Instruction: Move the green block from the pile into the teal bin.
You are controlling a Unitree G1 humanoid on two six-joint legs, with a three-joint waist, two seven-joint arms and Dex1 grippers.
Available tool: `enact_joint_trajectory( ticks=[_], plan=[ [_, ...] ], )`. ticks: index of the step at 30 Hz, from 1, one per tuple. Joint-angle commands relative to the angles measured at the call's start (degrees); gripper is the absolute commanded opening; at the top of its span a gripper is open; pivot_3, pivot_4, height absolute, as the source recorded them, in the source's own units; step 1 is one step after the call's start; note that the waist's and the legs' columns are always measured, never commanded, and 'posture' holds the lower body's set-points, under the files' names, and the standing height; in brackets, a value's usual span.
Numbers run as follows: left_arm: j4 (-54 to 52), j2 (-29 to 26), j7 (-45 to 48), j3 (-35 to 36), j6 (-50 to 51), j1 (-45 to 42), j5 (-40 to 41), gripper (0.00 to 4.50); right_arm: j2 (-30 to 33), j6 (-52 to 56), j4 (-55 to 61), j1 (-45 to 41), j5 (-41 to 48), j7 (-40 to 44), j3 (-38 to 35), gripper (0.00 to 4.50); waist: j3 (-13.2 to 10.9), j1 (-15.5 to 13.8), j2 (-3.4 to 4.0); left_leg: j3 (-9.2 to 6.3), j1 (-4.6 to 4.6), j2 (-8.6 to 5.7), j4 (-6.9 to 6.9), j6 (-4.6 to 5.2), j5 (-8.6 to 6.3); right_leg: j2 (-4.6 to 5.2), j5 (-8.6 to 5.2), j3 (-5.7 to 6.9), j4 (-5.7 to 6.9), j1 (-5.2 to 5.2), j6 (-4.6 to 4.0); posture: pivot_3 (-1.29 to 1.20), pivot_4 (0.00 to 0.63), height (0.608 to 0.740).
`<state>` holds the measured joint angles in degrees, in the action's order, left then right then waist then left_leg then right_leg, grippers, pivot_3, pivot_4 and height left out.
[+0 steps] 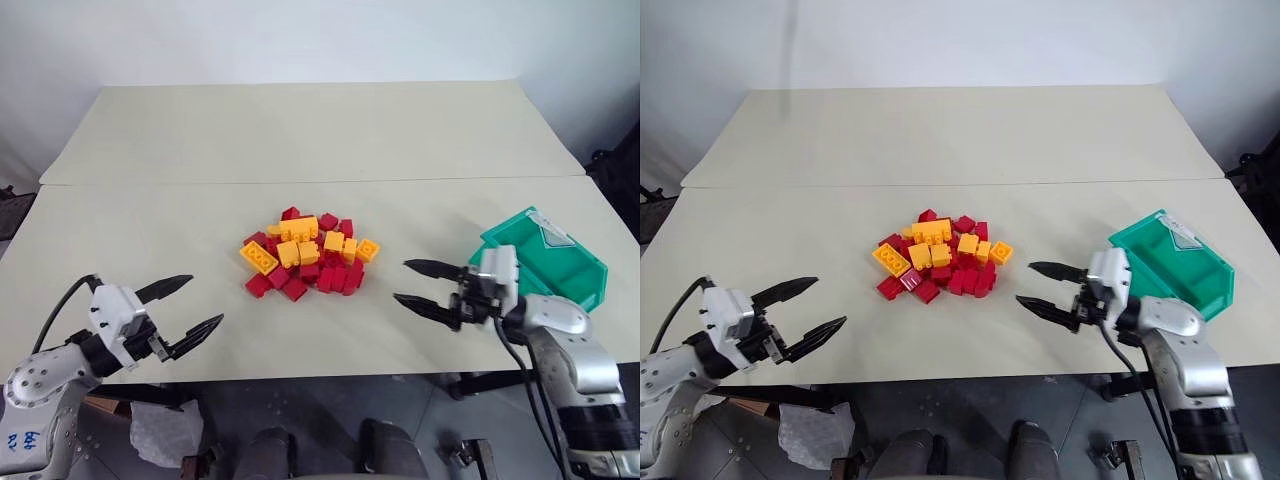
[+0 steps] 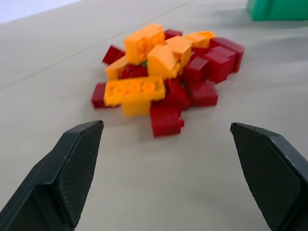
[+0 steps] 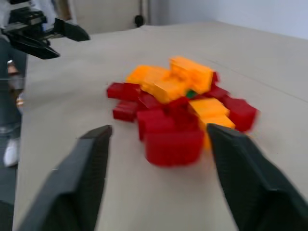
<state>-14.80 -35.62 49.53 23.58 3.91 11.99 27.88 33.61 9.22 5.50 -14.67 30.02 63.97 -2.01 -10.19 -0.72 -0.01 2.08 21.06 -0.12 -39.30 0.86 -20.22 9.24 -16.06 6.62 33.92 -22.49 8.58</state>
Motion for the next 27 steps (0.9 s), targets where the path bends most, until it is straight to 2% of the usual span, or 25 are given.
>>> enact_joint_trajectory(
  ticks=[1, 6, 10, 16, 21, 27],
  plan=[
    [-0.24, 1.37, -1.42, 2.49, -1.24, 2.02, 0.58, 4.5, -1.14, 2.77, 2.36, -3.06, -1.97, -1.6, 3.82, 1.86, 0.0, -0.15, 0.0, 0.0, 0.0, 0.0, 0.0, 0.0, -0.01, 0.0, 0.0, 0.0, -0.01, 0.0, 0.0, 0.0, 0.15, 0.74],
    [-2.81, 6.15, -5.25, 3.73, -2.83, 8.71, -0.62, 4.5, -7.34, 8.65, -0.27, -13.45, -7.35, -3.24, 14.94, 0.04, 0.0, 0.54, 0.0, 0.03, 0.02, 0.03, 0.0, 0.0, -0.02, 0.02, 0.0, -0.05, -0.01, -0.07, 0.0, 0.0, 0.15, 0.74],
    [-6.14, 7.99, -7.14, 3.08, -1.61, 10.38, 0.2, 4.5, -16.39, 9.06, -8.42, -22.74, -13.06, -7.59, 20.12, 0.04, 0.0, 1.09, -0.01, -0.01, 0.01, 0.09, 0.01, -0.06, -0.03, -0.05, -0.01, -0.04, 0.2, -0.18, -0.06, 0.0, 0.15, 0.74],
    [-6.64, 8.34, -7.66, 3.33, -1.48, 11.46, 0.31, 4.5, -22.74, 5.88, -23.68, -32.36, -19.14, -10.61, 21.89, 0.04, 0.02, 0.99, -0.05, -0.06, 0.04, 0.01, 0.0, 0.02, -0.08, 0.17, 0.01, 0.03, 0.46, -0.27, -0.03, 0.0, 0.15, 0.74],
    [-7.27, 8.39, -8.24, 2.8, -1.4, 10.92, 0.39, 4.5, -24.04, -1.57, -38.63, -38.64, -25.21, -12.47, 21.75, 0.04, 0.01, 2.02, -0.03, -0.03, 0.02, -0.02, 0.03, -0.03, -0.12, 0.1, 0.0, 0.17, 0.52, -0.33, -0.03, 0.0, 0.15, 0.74],
    [-7.65, 8.1, -8.76, 0.82, -0.84, 7.72, 0.17, 4.5, -23.52, -9.49, -50.81, -44.02, -27.49, -17.78, 17.04, 0.04, 0.01, 2.41, -0.03, -0.03, 0.03, -0.02, 0.03, -0.04, -0.12, 0.1, 0.0, 0.2, 0.56, -0.33, -0.03, 0.0, 0.15, 0.74]
  ],
)
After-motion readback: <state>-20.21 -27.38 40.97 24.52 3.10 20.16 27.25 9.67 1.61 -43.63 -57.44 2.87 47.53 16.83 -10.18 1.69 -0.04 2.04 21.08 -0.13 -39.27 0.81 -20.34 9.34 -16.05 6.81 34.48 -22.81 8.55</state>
